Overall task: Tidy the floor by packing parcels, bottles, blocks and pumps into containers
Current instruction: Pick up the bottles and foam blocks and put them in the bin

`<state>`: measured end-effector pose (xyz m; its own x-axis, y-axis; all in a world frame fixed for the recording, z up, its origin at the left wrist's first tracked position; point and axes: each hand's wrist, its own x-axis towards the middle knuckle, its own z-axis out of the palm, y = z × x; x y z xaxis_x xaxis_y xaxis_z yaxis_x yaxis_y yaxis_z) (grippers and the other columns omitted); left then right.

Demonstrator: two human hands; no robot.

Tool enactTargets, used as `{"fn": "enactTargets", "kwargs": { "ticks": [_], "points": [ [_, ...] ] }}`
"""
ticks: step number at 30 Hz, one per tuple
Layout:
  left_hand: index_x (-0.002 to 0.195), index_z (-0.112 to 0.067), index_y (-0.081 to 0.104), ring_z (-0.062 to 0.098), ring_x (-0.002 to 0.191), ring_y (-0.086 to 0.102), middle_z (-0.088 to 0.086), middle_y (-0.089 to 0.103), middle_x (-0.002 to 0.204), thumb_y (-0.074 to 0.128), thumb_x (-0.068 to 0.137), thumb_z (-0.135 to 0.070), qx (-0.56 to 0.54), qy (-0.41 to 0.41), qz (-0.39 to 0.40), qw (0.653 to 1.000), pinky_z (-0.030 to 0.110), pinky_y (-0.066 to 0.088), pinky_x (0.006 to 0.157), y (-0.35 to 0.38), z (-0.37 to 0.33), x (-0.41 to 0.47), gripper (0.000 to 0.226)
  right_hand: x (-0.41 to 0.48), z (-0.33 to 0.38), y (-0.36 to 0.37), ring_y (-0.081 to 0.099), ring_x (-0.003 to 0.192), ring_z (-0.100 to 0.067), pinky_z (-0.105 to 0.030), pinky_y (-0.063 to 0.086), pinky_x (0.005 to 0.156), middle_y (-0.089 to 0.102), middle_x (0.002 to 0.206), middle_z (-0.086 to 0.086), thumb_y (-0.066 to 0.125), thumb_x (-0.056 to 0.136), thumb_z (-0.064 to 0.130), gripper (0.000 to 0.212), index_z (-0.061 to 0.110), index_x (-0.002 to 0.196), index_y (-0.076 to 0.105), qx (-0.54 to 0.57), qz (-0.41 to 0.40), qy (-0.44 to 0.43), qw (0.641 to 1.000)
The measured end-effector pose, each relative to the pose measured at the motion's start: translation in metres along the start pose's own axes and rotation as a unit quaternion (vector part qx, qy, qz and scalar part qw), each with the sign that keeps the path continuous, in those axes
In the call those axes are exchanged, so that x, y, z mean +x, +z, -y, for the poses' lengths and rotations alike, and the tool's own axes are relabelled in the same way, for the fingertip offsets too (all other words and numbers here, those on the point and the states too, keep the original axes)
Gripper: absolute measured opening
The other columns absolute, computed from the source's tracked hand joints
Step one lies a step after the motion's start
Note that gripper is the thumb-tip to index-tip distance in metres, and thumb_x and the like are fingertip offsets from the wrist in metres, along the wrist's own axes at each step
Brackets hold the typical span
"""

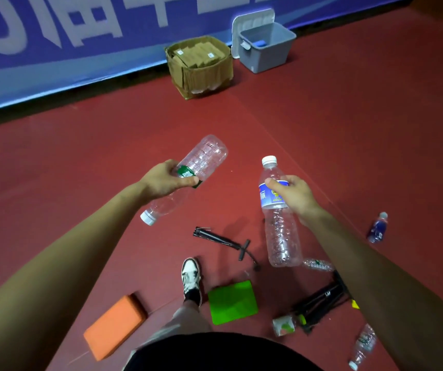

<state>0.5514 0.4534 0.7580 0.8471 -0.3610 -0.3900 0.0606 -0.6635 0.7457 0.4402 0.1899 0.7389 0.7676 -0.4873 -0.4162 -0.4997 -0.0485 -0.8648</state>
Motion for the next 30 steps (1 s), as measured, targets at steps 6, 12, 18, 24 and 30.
{"fn": "enactTargets", "kwargs": {
  "ticks": [6,12,18,24,30],
  "points": [
    [0.106,-0.013,0.052,0.006,0.07,0.051,-0.007,0.055,0.084,0.07,0.08,-0.039,-0.026,-0.009,-0.013,1.0,0.021,0.037,0.057,-0.082,0.0,0.096,0.041,0.085,0.068,0.063,0.056,0.06,-0.011,-0.024,0.046,0.055,0.06,0.076,-0.001,0.073,0.082,0.025,0.023,0.015,0.092,0.054,-0.028,0.002,-0.019,0.999],
    [0.12,-0.002,0.051,0.021,0.09,0.058,0.01,0.059,0.11,0.072,0.077,-0.043,0.002,-0.035,-0.015,0.999,0.03,0.046,0.076,-0.155,0.01,0.178,0.064,0.173,0.13,0.113,0.065,0.091,-0.027,-0.033,0.05,0.082,0.064,0.105,-0.018,0.08,0.07,0.039,0.03,0.02,0.088,0.064,-0.153,-0.004,-0.071,0.986],
    [0.097,-0.012,0.05,0.011,0.067,0.047,-0.005,0.051,0.078,0.072,0.078,-0.041,0.01,-0.03,-0.026,0.999,0.023,0.035,0.054,-0.195,-0.002,0.235,0.041,0.236,0.184,0.133,0.064,0.096,-0.029,-0.032,0.047,0.084,0.064,0.106,-0.018,0.078,0.07,0.042,0.033,0.021,0.09,0.062,-0.167,-0.014,-0.092,0.981],
    [0.095,-0.014,0.049,0.006,0.062,0.046,-0.008,0.05,0.075,0.071,0.079,-0.04,-0.015,-0.012,-0.01,1.0,0.02,0.033,0.052,-0.22,-0.022,0.305,0.038,0.305,0.223,0.155,0.062,0.082,-0.023,-0.039,0.052,0.084,0.065,0.09,-0.01,0.076,0.078,0.028,0.021,0.017,0.082,0.059,-0.124,-0.022,-0.068,0.99],
    [0.107,-0.012,0.052,0.006,0.071,0.052,-0.006,0.056,0.086,0.071,0.079,-0.041,-0.002,-0.005,0.002,1.0,0.02,0.039,0.057,-0.252,-0.042,0.419,0.045,0.412,0.265,0.186,0.064,0.076,-0.025,-0.04,0.054,0.081,0.067,0.086,-0.011,0.076,0.078,0.026,0.02,0.021,0.072,0.058,-0.119,0.01,-0.077,0.99]
  ]
}}
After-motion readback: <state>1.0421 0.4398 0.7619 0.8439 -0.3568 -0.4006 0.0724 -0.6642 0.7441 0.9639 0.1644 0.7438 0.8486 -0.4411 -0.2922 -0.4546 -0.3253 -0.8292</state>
